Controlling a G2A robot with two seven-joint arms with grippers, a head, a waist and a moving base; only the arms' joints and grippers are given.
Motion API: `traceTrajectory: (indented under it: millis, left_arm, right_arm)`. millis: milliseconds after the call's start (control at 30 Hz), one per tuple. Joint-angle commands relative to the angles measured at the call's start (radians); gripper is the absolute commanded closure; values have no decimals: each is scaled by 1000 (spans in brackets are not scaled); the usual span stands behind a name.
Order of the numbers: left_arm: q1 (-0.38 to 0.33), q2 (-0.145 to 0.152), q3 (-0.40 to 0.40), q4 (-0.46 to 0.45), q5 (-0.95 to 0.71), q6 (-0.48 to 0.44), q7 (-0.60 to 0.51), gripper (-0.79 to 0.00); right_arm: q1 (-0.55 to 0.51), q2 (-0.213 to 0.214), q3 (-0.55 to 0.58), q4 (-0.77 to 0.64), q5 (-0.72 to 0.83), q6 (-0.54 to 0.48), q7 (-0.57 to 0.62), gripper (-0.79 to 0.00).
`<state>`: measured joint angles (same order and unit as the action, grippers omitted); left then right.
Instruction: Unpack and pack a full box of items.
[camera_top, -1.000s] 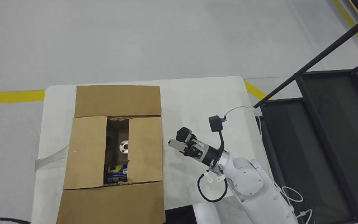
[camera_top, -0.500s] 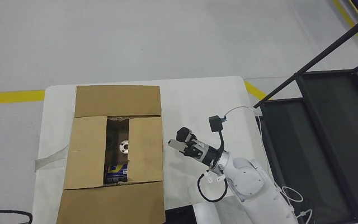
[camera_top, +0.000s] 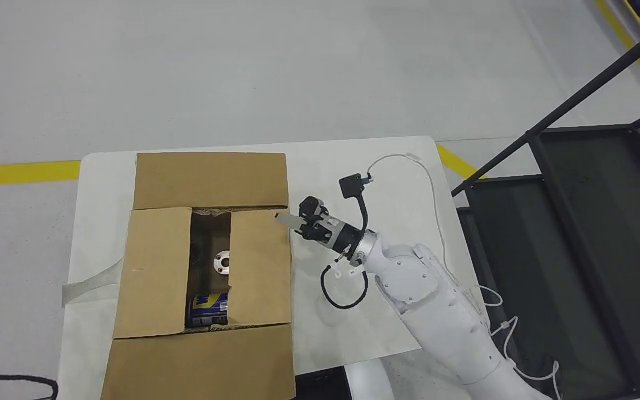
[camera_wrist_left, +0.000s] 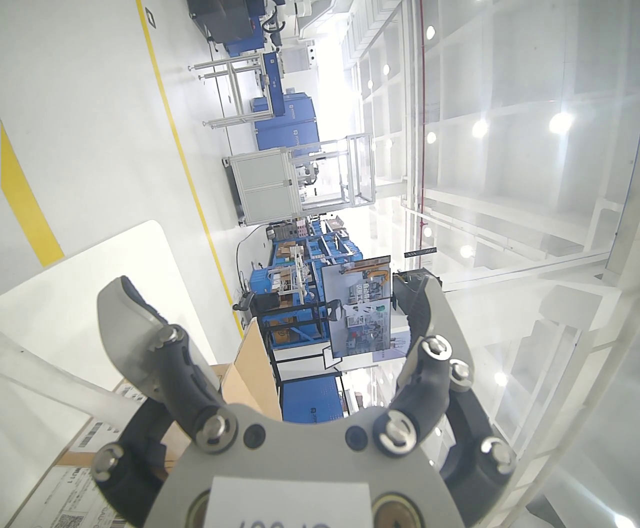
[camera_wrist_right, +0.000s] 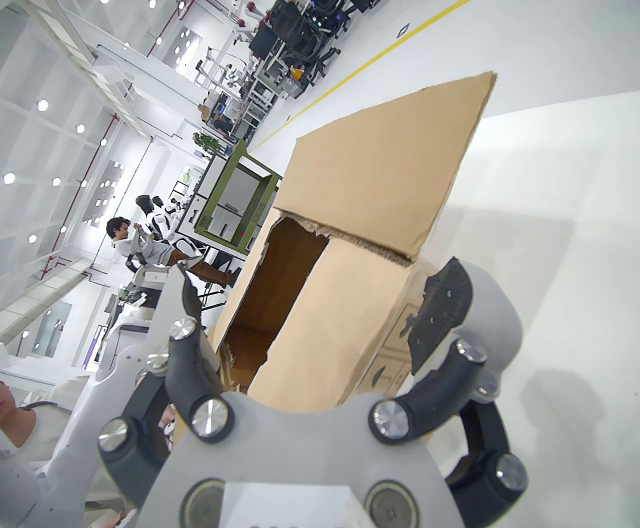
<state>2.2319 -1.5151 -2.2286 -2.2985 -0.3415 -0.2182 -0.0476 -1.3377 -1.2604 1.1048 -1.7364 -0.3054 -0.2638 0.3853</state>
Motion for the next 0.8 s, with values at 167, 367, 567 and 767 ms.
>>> traceTrajectory:
  millis: [167, 367, 567, 767]
  left_arm:
    - [0, 0, 0, 0, 0, 0, 0, -785]
    - [0, 0, 0, 0, 0, 0, 0, -785]
    - [0, 0, 0, 0, 0, 0, 0, -785]
    - [0, 0, 0, 0, 0, 0, 0, -785]
  right_arm:
    - [131, -24, -25, 142, 102, -30, -82, -785]
    - [199, -44, -75, 226, 128, -45, -103, -785]
    - [240, -63, -108, 299, 133, -12, -168, -785]
    - [268, -78, -130, 334, 147, 24, -186, -785]
